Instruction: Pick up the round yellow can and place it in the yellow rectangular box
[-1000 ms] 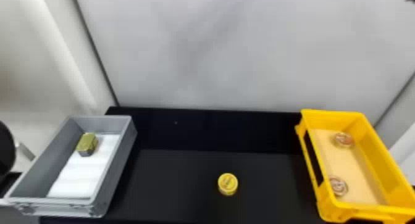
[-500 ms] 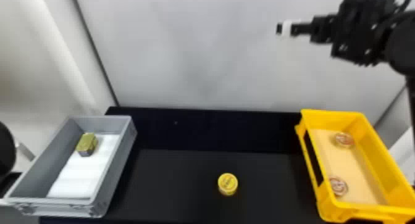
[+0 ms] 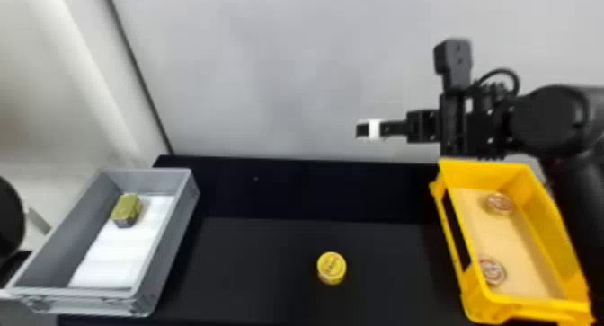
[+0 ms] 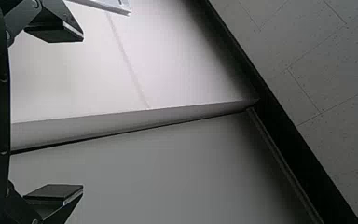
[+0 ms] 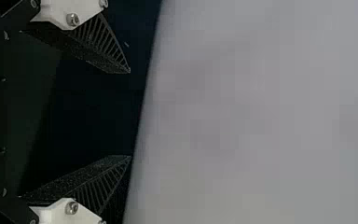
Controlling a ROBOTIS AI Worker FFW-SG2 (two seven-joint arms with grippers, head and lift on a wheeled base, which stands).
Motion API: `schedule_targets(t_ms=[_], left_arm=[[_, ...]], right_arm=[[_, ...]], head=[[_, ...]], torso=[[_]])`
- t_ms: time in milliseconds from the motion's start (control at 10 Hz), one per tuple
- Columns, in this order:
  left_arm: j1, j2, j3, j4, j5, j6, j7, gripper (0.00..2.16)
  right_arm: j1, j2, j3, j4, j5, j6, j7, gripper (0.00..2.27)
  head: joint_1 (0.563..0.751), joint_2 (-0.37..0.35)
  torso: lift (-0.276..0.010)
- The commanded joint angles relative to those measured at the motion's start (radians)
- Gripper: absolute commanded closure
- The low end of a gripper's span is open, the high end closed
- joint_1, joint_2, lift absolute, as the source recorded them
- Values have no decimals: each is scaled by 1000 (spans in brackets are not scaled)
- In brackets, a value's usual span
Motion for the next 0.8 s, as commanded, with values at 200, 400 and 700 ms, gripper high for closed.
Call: schedule_targets(t_ms=[200, 400, 700], left_arm=[[-2, -3, -2, 2, 2, 0, 2, 133], [-6, -5, -9, 8, 2, 0, 2, 133], [-17, -13, -23, 17, 2, -5, 0, 133]], right_arm=[[56, 15, 90, 85, 423, 56, 449, 110], [58, 51, 136, 157, 786, 50, 804, 110], [75, 85, 201, 249, 967, -42, 977, 93]], head=[[694, 54], [694, 54], [694, 54]], torso=[[-3], [-3], [-3]])
